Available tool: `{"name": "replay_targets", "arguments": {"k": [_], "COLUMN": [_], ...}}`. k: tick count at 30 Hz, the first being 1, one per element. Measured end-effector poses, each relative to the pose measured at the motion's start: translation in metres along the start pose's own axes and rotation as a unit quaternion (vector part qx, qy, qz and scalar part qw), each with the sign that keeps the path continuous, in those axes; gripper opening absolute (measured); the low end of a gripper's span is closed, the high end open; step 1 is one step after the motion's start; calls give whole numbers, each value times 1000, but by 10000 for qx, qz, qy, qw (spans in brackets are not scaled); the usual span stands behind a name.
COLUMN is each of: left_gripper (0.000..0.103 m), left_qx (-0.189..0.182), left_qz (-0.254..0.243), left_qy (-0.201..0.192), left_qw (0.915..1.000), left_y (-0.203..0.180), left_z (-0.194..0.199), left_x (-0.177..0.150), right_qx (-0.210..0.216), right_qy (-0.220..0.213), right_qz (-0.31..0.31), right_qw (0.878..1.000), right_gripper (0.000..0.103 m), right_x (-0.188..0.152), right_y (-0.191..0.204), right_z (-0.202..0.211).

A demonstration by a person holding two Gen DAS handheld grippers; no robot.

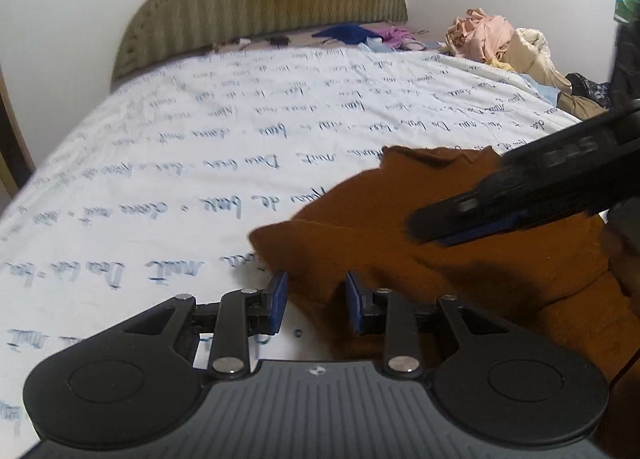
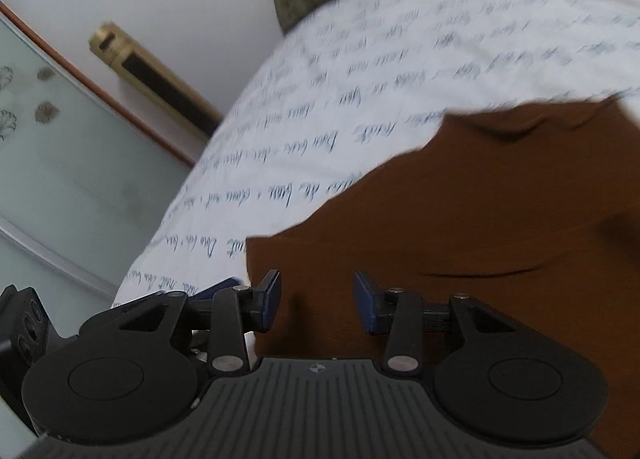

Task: Fold small clothes
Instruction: 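Open the right tool and withdraw both tools from the folded sweater, then grasp the sweater hem at the bed edge with both tools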

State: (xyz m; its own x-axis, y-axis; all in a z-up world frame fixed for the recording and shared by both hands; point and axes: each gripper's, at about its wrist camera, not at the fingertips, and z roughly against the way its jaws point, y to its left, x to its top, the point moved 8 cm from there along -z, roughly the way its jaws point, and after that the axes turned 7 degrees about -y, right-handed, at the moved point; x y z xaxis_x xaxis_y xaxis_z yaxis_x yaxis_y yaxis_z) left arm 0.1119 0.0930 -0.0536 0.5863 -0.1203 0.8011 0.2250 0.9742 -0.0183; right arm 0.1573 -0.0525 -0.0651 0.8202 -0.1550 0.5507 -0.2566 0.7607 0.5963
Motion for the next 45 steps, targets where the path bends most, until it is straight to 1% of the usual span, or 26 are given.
{"name": "replay_targets", "arguments": {"k": [3, 6, 8, 10, 11, 13, 15, 18, 19, 22, 24, 27, 28, 30, 32, 37, 38, 39, 40, 42, 45], "left_gripper": [54, 55, 55, 55, 55, 55, 55, 53, 53, 53, 53, 54, 56, 59, 59, 59, 60, 67, 76, 78, 79], "left_qx": [191, 331, 575, 886, 1030, 1007, 941, 911, 837, 491, 363, 157, 75, -66, -135, -397, -449, -519, -590, -596, -653], "left_qz": [158, 252, 238, 49, -18, -3, 27, 46, 93, 249, 231, 0, -61, -169, -302, -534, -501, -445, -349, -119, 170], "left_qy": [221, 398, 589, 714, 756, 765, 577, 330, 236, 48, -38, -177, -177, -102, 0, 42, 60, 96, 161, 257, 362], "left_qw": [9994, 9983, 9963, 9935, 9918, 9920, 9939, 9953, 9962, 9985, 9991, 9997, 9998, 9998, 9995, 9978, 9977, 9976, 9975, 9978, 9971], "left_y": [5, 15, 25, 33, 36, 39, 40, 44, 45, 40, 33, 12, 5, -10, -22, -39, -39, -39, -38, -33, -25], "left_z": [-20, -42, -60, -76, -82, -82, -68, -36, -24, 12, 33, 56, 62, 70, 77, 110, 117, 125, 132, 147, 167], "left_x": [0, 7, 11, 13, 13, 14, 16, 15, 14, 8, 2, -6, -10, -24, -42, -87, -96, -105, -114, -131, -153], "right_qx": [-378, -609, -741, -954, -959, -861, -739, -649, -618, -749, -968, -1272, -1370, -1468, -1622, -2006, -2031, -2014, -1987, -1899, -1850], "right_qy": [232, 295, 209, 127, 92, 97, -31, -358, -470, -816, -1030, -1288, -1352, -1406, -1385, -1152, -1142, -1104, -1083, -1083, -1115], "right_qz": [196, 198, 143, 13, -97, -224, -152, -10, 27, 81, 95, 23, -25, -150, -249, -182, -172, -202, -247, -265, -130], "right_qw": [9988, 9975, 9969, 9954, 9953, 9960, 9971, 9972, 9970, 9938, 9899, 9835, 9813, 9790, 9767, 9727, 9723, 9730, 9737, 9755, 9763], "right_gripper": [43, 43, 43, 41, 40, 41, 41, 42, 42, 43, 43, 43, 43, 48, 50, 50, 50, 50, 50, 50, 50], "right_x": [-5, -3, 4, 12, 15, 17, 20, 22, 22, 16, 7, -14, -24, -47, -78, -169, -183, -198, -210, -230, -247], "right_y": [2, -4, -8, -17, -21, -21, -17, -18, -21, -34, -46, -64, -71, -82, -91, -101, -100, -101, -99, -98, -95], "right_z": [-20, -38, -52, -66, -69, -64, -41, 21, 45, 117, 163, 223, 241, 268, 286, 307, 309, 312, 313, 316, 317]}}
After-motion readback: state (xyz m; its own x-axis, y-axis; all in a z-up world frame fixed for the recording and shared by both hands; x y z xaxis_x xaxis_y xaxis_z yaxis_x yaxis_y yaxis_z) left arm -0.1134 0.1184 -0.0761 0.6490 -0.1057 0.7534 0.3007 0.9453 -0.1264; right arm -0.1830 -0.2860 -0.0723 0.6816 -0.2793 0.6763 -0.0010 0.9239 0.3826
